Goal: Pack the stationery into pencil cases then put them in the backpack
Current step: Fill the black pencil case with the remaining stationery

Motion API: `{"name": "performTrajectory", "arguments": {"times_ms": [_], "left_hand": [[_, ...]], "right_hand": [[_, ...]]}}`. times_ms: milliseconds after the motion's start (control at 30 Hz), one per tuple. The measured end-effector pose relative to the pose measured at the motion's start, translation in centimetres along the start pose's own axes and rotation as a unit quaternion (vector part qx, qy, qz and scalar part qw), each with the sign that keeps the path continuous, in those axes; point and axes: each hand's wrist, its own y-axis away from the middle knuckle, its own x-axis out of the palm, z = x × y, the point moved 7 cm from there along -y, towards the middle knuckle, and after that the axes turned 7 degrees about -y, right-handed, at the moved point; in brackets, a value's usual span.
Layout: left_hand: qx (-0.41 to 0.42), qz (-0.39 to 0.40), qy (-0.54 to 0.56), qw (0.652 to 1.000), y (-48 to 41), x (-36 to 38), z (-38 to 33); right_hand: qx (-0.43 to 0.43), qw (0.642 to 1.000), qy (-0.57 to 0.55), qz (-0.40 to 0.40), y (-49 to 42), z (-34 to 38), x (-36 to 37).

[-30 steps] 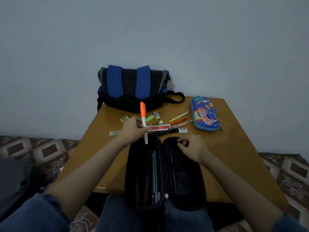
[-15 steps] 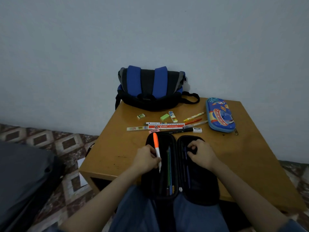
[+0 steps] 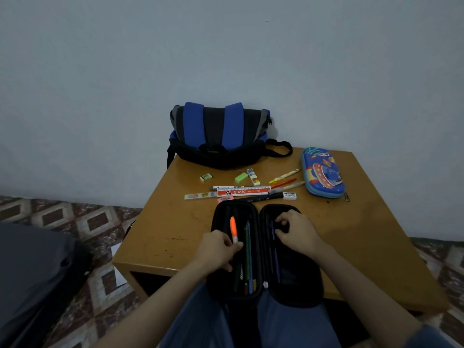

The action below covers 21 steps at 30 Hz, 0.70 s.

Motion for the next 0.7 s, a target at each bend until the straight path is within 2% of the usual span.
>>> {"name": "performTrajectory", "arguments": {"times_ms": [100,300,500,700], "left_hand": [[0.021,0.003,-0.025,0.999,0.1,0.6,-0.3],[0.058,-0.072,-0.044,0.995,0.2,0.0,-0.5],[0.057,-0.082,0.027,0.995,-0.1,-0.2,-0.4],[0.021,-0.067,0.02,0.997,-0.8,-0.5,0.0]], "right_hand": [[-0.002,1.0,-0.003,-0.001,0.0,0.0,0.0],[-0.005,1.0,-0.006,-0.007,0.1,-0.1,0.0],[-0.008,1.0,-0.006,-0.004,0.0,-0.1,0.0],[-0.011,1.0,-0.015,-0.005,-0.1,-0.2,0.1]]}}
